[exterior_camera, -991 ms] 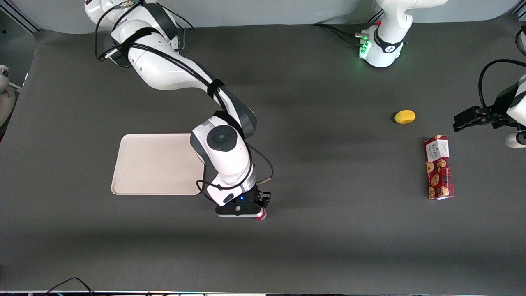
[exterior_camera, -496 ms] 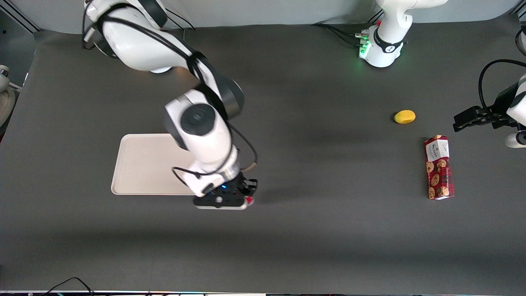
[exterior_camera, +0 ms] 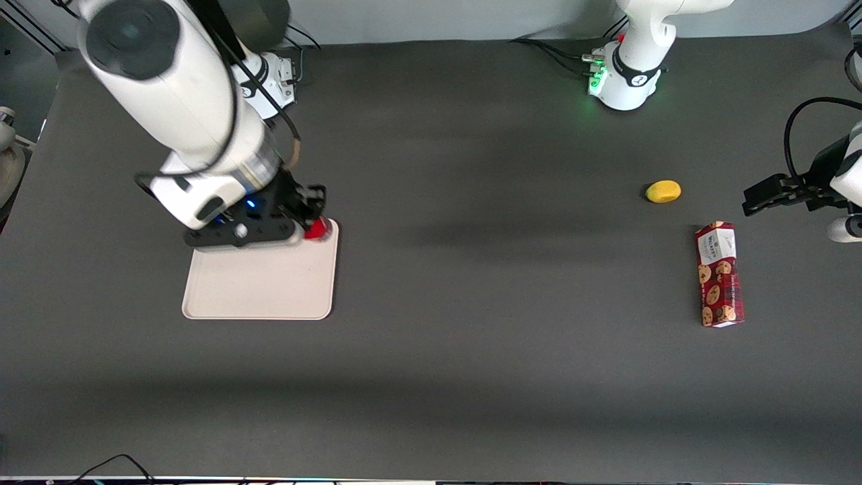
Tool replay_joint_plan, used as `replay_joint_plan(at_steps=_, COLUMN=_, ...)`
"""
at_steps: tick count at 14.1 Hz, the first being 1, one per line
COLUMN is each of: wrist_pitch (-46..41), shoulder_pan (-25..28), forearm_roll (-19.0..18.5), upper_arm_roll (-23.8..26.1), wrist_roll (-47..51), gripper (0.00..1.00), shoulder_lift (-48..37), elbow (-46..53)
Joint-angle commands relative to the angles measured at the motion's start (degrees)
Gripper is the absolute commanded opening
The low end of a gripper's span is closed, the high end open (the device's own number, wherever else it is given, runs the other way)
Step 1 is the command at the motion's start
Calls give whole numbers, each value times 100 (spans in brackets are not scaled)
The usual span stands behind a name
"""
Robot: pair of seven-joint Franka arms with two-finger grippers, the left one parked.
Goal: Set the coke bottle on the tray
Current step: 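Carry the held bottle over the tray's corner and lower it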
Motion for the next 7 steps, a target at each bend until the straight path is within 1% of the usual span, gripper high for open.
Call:
replay_joint_plan(at_steps=1, wrist_pitch=-17, shoulder_pan=-366, forearm_roll=162, upper_arm_roll=-27, wrist_roll=-520, gripper=0, shoulder_lift=-1249, elbow=-1548)
replay_joint_plan(at_steps=2, wrist_pitch=158, shoulder_pan=-464, forearm_roll=240, upper_arm_roll=-244, wrist_roll=-983, gripper=0, shoulder_lift=-1627, elbow=-2093)
replay_joint_plan(at_steps=4, wrist_pitch=579, shoulder_pan=-412, forearm_roll=783, upper_arm_roll=-1252, wrist_roll=-2037, gripper=0, shoulder_lift=-2383, elbow=-3025)
replay_joint_plan(at_steps=5, wrist_pitch=790, shoulder_pan=-403, forearm_roll=847, upper_arm_roll=-1571, wrist_roll=-2530, gripper=0, shoulder_lift=-2691, elbow=-3474)
replay_joint_plan(at_steps=7, wrist_pitch=1168, shoulder_pan=-403, forearm_roll=847, upper_arm_roll=-1985, wrist_roll=-3156, gripper=0, shoulder_lift=-3114, elbow=-4265)
